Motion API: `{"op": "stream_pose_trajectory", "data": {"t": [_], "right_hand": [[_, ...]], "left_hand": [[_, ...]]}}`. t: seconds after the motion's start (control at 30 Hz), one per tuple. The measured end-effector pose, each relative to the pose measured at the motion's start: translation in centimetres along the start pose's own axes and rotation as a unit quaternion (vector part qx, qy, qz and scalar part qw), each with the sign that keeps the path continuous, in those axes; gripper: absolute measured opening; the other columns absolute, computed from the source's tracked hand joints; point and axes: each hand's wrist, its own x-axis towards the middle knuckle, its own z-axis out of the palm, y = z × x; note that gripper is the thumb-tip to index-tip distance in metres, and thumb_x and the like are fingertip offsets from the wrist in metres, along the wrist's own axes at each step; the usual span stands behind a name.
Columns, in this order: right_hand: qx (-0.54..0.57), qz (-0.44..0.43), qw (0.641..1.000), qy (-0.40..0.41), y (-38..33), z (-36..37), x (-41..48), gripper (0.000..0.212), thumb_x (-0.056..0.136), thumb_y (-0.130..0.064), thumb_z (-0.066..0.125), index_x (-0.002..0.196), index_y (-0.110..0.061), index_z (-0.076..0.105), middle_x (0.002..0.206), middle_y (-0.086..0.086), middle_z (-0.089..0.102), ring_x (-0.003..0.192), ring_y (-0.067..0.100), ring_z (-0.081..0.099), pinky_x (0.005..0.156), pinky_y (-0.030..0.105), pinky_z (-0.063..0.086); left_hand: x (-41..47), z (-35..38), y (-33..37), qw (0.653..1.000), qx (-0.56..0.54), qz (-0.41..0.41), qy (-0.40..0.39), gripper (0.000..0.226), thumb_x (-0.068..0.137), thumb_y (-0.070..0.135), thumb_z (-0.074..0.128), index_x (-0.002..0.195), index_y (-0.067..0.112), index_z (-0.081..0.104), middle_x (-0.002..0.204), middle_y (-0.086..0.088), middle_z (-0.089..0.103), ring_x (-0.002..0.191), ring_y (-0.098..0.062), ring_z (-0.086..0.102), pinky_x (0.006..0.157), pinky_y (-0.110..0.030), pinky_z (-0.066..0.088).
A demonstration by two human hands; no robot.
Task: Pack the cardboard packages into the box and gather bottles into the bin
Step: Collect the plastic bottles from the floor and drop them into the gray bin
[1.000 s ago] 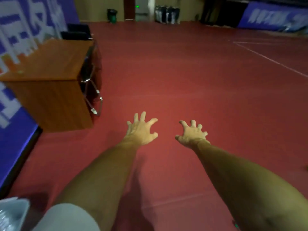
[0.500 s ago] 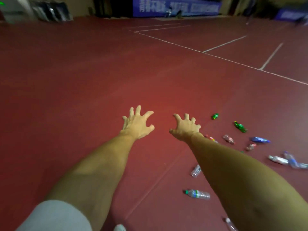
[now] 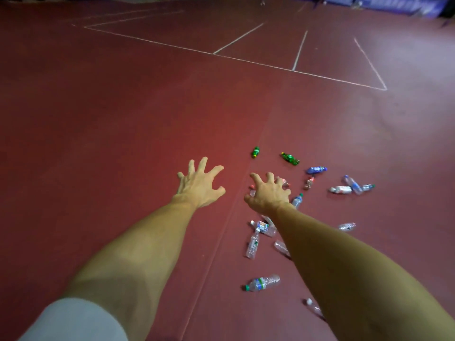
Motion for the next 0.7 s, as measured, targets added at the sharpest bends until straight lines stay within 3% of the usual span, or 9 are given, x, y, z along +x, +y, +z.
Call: {"op": "stream_pose_trajectory", "data": {"t": [0.17, 0.37, 0.7], "right_hand": [[0.014, 0.047, 0.999, -0.004, 4.8, -0.1, 3.7, 0.072, 0.09, -0.053, 0.058, 0.152, -0.039, 0.023, 0.157, 0.011, 0.022, 0.138, 0.039, 0.028, 0.106, 0.058, 0.034], [0.01, 0.074, 0.997, -0.018, 13.5, 0.8, 8.3, 0.075, 0.089, -0.054, 0.06, 0.151, -0.04, 0.022, 0.155, 0.011, 0.023, 0.135, 0.04, 0.03, 0.103, 0.057, 0.036], [-0.034, 0.031, 0.996, -0.08, 26.5, 5.8, 15.5, 0.073, 0.09, -0.06, 0.053, 0.152, -0.04, 0.02, 0.154, 0.01, 0.023, 0.136, 0.041, 0.028, 0.103, 0.059, 0.038]], "left_hand": [[5.5, 1.9, 4.6, 0.997, 0.007, 0.058, -0.04, 0.068, 0.092, 0.048, 0.052, 0.153, 0.044, 0.024, 0.166, -0.005, -0.002, 0.151, -0.038, -0.001, 0.113, -0.066, 0.017], [11.4, 5.6, 11.6, 0.996, 0.003, 0.073, -0.056, 0.068, 0.091, 0.049, 0.052, 0.153, 0.044, 0.023, 0.166, -0.007, -0.002, 0.151, -0.038, -0.001, 0.113, -0.067, 0.019], [17.9, 15.6, 21.9, 0.996, -0.032, 0.018, -0.086, 0.07, 0.091, 0.05, 0.053, 0.153, 0.045, 0.021, 0.166, -0.006, -0.005, 0.151, -0.037, -0.002, 0.114, -0.067, 0.02]]}}
